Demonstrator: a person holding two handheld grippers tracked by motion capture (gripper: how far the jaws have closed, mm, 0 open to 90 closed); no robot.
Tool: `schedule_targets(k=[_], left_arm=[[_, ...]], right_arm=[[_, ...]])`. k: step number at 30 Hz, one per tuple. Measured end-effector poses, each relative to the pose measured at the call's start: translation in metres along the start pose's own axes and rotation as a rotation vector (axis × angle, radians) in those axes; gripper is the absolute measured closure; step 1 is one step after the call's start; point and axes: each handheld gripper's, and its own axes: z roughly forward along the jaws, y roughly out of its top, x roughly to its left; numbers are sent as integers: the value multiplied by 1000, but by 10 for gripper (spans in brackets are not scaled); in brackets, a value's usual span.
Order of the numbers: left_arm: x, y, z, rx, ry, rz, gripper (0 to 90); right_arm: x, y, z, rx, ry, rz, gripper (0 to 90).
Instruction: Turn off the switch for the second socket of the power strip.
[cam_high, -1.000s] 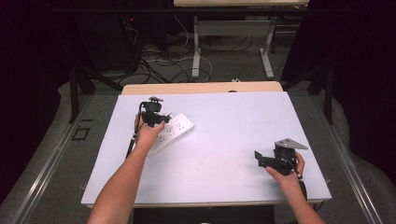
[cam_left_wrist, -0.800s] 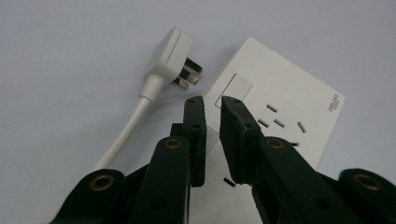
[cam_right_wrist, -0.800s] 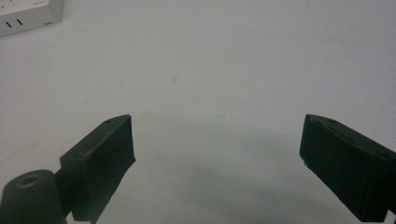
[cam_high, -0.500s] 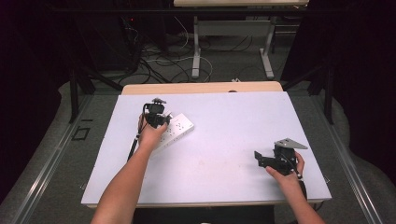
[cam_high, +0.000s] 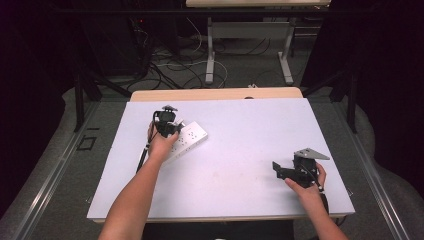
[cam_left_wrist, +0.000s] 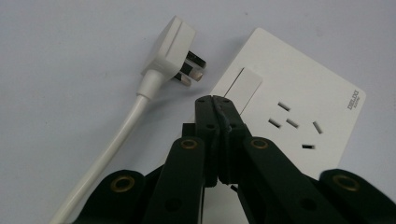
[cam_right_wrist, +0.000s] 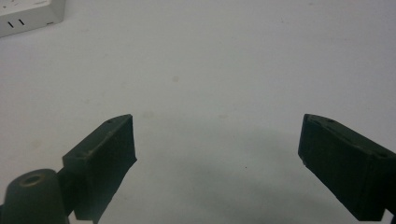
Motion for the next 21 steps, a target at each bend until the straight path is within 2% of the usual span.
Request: schedule_targets(k=[12, 21], left_arm=[[1, 0, 0, 0, -4, 18, 895], [2, -2, 3, -21, -25, 7, 898]], right_arm=[[0, 0, 0, 3, 2, 8, 106], [0, 0, 0, -1, 5, 12, 106]])
